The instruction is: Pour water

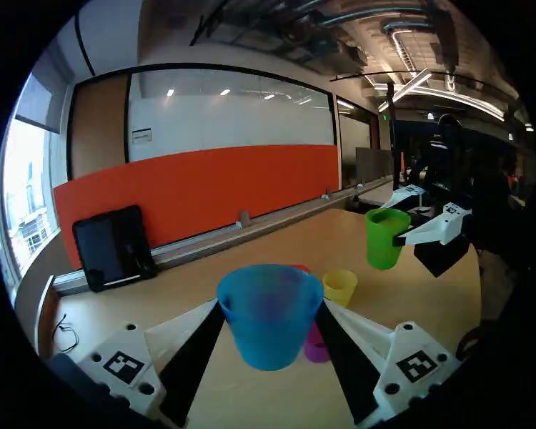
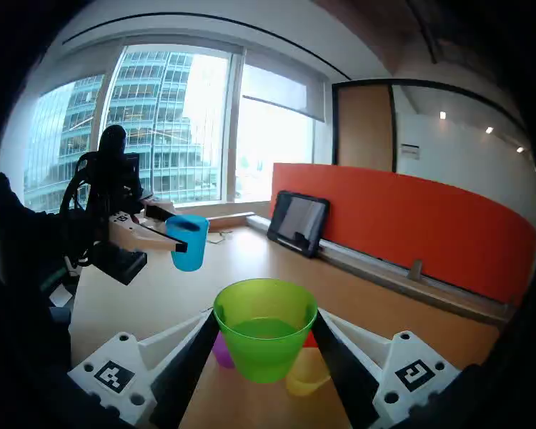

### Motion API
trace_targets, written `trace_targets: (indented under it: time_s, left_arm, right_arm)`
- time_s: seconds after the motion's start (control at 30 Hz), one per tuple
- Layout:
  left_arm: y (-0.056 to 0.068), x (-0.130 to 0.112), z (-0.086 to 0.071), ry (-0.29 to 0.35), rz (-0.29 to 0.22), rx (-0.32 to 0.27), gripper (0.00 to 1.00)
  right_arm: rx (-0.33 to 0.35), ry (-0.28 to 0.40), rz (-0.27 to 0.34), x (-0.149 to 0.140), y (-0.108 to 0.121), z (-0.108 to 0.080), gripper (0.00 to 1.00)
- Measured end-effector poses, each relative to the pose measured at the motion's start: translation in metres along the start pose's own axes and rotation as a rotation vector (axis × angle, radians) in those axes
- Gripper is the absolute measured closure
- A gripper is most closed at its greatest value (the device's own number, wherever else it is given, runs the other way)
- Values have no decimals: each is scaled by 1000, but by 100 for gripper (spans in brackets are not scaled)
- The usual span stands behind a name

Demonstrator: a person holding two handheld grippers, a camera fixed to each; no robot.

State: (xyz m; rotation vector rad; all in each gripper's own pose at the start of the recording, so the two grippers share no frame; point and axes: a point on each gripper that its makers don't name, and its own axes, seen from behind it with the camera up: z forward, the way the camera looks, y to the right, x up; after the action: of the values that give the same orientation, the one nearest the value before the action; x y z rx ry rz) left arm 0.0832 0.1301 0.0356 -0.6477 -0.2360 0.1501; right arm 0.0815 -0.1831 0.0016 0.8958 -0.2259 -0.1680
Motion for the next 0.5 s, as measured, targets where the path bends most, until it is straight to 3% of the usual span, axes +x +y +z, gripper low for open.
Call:
trace_targets:
  time_s: [0.5]
  left_arm:
    - [13,-53,15,-143,34,-37,13]
  right_arm:
    - [40,-107,-3,-36,-7,5,9]
